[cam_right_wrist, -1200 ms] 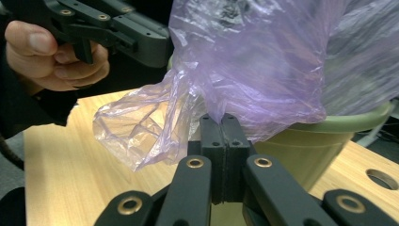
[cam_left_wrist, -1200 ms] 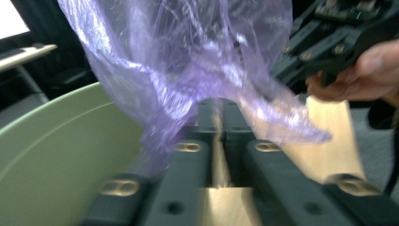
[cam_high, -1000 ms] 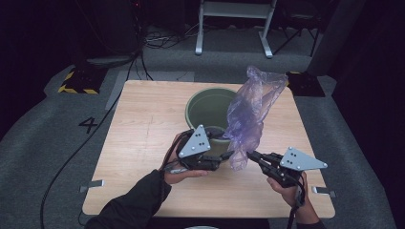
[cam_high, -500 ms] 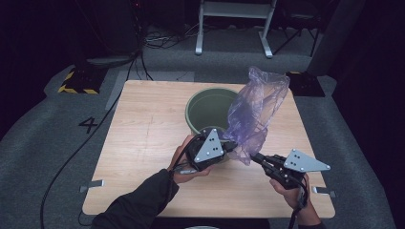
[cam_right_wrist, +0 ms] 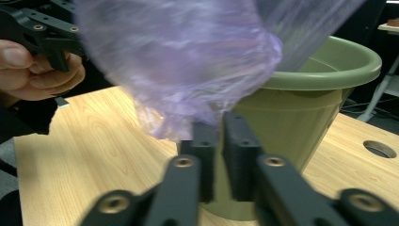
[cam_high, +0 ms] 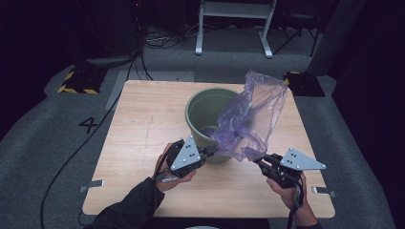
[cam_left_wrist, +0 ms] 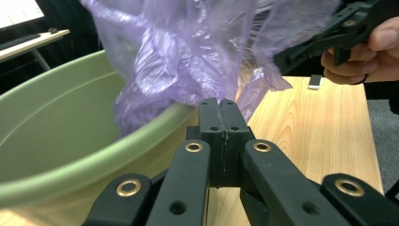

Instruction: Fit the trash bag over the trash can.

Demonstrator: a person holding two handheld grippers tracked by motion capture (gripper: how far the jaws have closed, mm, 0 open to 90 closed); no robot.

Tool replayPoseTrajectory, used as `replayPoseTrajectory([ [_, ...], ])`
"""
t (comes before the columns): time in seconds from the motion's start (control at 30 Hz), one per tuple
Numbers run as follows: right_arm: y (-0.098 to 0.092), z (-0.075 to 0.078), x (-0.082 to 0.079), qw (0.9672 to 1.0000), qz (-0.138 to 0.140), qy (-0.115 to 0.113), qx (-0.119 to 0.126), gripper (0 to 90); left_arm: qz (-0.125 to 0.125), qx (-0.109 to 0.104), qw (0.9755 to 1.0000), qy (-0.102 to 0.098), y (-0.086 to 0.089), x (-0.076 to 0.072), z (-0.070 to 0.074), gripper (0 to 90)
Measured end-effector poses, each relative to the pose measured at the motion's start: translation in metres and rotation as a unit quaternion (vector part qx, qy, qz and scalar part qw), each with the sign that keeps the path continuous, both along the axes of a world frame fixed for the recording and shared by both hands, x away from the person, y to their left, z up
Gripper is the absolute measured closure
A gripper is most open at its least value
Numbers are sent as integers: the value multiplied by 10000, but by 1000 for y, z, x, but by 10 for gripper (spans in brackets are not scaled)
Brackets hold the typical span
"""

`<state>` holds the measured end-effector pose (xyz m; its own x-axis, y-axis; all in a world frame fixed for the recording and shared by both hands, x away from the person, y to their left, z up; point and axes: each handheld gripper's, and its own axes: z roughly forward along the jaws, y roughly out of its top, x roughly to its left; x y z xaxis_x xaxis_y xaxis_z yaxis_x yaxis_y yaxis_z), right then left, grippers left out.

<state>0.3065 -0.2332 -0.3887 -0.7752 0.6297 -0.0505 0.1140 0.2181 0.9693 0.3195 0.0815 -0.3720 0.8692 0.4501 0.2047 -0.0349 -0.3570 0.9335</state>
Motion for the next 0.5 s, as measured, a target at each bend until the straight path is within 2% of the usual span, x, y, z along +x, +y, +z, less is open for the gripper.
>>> replayPoseTrajectory([
  [0.07,3,1,-2,9999,-38,-57,-78,719,-6,-6,10000,14,2,-1,-2,899],
  [0.2,4,9,-8,9998,-114,-113,-98,423,-23,-3,10000,3,2,-4,-5,900],
  [0.33,2,22,-17,9993,-241,-278,25,231,-8,48,10000,64,1,-3,-11,900],
  [0.5,1,42,-28,9982,-277,-525,117,206,-39,112,9999,105,-3,-2,-16,900],
])
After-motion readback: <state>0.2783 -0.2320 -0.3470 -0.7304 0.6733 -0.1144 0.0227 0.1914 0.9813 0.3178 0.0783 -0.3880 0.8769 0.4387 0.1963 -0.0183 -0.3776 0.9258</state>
